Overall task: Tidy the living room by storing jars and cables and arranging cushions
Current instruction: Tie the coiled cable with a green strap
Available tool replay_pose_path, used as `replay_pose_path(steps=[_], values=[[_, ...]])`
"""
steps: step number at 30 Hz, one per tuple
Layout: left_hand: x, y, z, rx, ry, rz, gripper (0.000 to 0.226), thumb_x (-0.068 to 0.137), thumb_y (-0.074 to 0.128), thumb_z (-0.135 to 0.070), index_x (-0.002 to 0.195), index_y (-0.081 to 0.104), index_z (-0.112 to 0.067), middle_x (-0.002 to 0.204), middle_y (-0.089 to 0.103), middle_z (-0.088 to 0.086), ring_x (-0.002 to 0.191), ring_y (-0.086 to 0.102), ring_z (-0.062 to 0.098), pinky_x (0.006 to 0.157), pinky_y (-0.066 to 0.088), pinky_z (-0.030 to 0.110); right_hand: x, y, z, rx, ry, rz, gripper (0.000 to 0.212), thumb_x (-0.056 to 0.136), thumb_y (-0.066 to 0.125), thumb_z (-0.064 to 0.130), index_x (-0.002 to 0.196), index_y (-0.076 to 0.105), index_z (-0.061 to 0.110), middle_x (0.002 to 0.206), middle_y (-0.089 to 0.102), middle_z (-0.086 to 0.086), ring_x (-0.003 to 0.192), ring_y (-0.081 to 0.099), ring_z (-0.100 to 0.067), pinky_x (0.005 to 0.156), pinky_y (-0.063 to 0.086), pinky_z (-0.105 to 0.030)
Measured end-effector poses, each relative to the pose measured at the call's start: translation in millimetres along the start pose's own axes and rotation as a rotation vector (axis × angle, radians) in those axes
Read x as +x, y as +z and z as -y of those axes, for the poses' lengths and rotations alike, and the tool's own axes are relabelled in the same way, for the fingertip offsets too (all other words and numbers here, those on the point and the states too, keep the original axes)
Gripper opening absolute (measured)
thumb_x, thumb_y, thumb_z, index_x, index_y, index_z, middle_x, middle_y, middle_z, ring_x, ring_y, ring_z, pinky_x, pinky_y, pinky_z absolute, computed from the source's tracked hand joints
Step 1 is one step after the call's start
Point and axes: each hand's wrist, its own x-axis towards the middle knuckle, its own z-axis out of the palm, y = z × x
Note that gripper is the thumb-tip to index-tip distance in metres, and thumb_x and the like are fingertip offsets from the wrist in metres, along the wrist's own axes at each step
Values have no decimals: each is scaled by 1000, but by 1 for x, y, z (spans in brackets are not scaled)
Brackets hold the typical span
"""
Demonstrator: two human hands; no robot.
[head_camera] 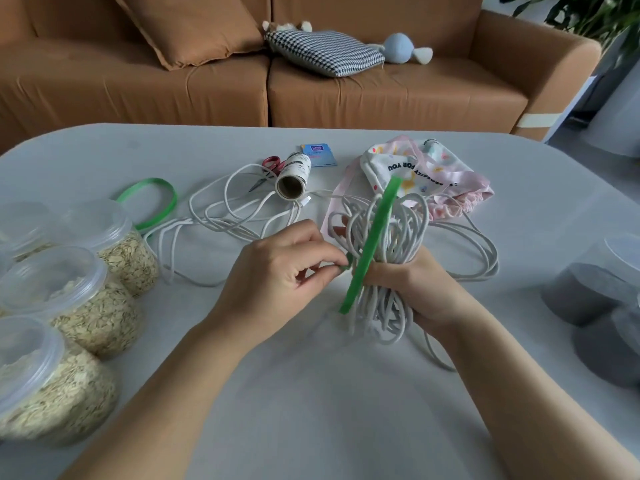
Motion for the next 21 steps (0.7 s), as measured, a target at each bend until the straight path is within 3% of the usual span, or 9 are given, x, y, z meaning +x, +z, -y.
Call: replay_pose_path(steps=[4, 8, 12, 14, 16, 19, 21], values=[[-1, 1, 0, 70, 47, -58, 16, 88, 65, -24, 86, 76, -13, 76, 55, -6, 63, 52, 8, 56, 44, 26, 2, 2, 2, -80, -7, -22, 25, 69, 69, 2, 93, 64, -3, 84, 63, -20, 82, 62, -23, 71, 53, -38], [0, 3, -1, 46, 43, -99, 13, 85, 68, -21, 84, 77, -12, 73, 55, -3, 64, 52, 12, 59, 47, 32, 3, 2, 5, -138, -16, 13, 14, 70, 69, 3, 82, 67, 12, 77, 64, -4, 75, 60, -16, 67, 49, -32], [1, 5, -2, 16, 50, -101, 13, 86, 68, -22, 86, 77, -12, 71, 56, 2, 62, 52, 17, 58, 46, 36, 6, 5, 4, -206, -45, -46, 19, 69, 75, 10, 85, 65, 4, 78, 63, -16, 75, 58, -22, 72, 52, -45], [1, 5, -1, -1, 48, -105, 14, 86, 68, -21, 86, 77, -11, 71, 56, 2, 62, 52, 17, 58, 46, 37, 6, 8, 3, -282, -48, -79, 29, 69, 78, 20, 89, 66, 2, 86, 66, -24, 76, 61, -35, 78, 54, -56], [2, 5, 0, -8, 39, -112, 13, 85, 68, -20, 87, 77, -11, 72, 56, 0, 62, 52, 14, 58, 46, 35, 6, 8, 3, -333, -57, -103, 32, 68, 78, 26, 87, 66, 3, 86, 66, -25, 79, 62, -42, 75, 52, -59], [2, 6, -1, -29, 21, -122, 10, 85, 70, -17, 89, 76, -11, 71, 49, -10, 62, 47, 9, 60, 44, 29, 4, 8, 3, -371, -69, -128, 24, 73, 74, 27, 81, 64, 6, 79, 64, -20, 68, 56, -23, 71, 52, -56], [0, 7, -3, -51, 2, -128, 9, 86, 68, -16, 90, 74, -11, 70, 46, -12, 61, 47, 9, 62, 43, 25, 3, 8, 3, -396, -68, -136, 25, 75, 71, 27, 81, 62, 4, 78, 61, -22, 68, 53, -19, 69, 50, -56]])
